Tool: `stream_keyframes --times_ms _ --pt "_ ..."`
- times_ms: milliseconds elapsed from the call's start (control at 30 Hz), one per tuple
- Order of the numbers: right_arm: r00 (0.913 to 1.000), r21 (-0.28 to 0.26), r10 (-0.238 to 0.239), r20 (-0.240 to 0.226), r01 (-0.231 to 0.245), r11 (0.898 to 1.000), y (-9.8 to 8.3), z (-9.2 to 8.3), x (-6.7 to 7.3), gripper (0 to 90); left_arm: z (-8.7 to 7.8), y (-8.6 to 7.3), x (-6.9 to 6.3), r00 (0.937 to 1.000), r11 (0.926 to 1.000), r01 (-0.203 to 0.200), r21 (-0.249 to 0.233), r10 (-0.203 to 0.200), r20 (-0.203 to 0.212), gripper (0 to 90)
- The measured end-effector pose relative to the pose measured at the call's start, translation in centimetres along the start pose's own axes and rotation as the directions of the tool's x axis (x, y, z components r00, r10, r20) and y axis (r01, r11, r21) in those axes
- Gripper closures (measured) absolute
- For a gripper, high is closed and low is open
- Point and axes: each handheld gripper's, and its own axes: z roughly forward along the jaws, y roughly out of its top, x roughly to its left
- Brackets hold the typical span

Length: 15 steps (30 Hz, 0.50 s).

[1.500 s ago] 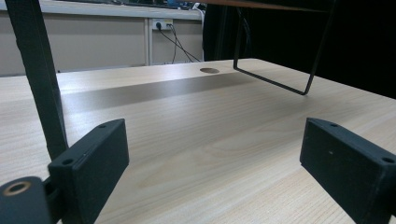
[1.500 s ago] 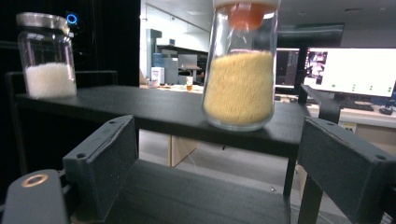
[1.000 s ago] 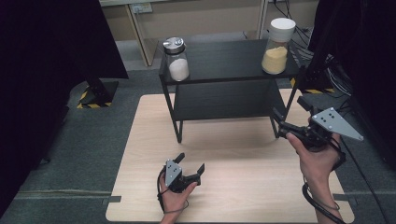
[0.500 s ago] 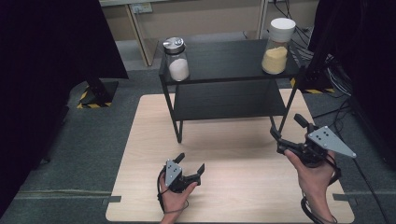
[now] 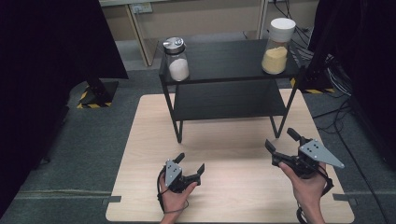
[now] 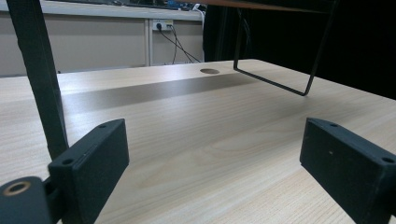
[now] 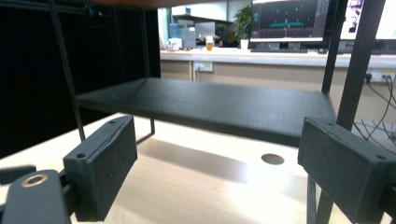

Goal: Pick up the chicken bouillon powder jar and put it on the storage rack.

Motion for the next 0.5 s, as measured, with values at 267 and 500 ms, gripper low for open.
stream_keyframes --times_ms 267,500 --pt "0.9997 0.042 0.017 0.017 -0.018 0.999 -2.2 -0.6 -0.1 12.2 0.0 0.0 0.0 1.0000 1.0000 -0.004 0.000 0.004 -0.001 7.4" --pt "0.9996 0.047 0.020 0.020 -0.021 0.999 -3.0 -0.8 -0.1 12.2 0.0 0.0 0.0 1.0000 1.0000 -0.001 0.000 0.001 -0.001 7.3"
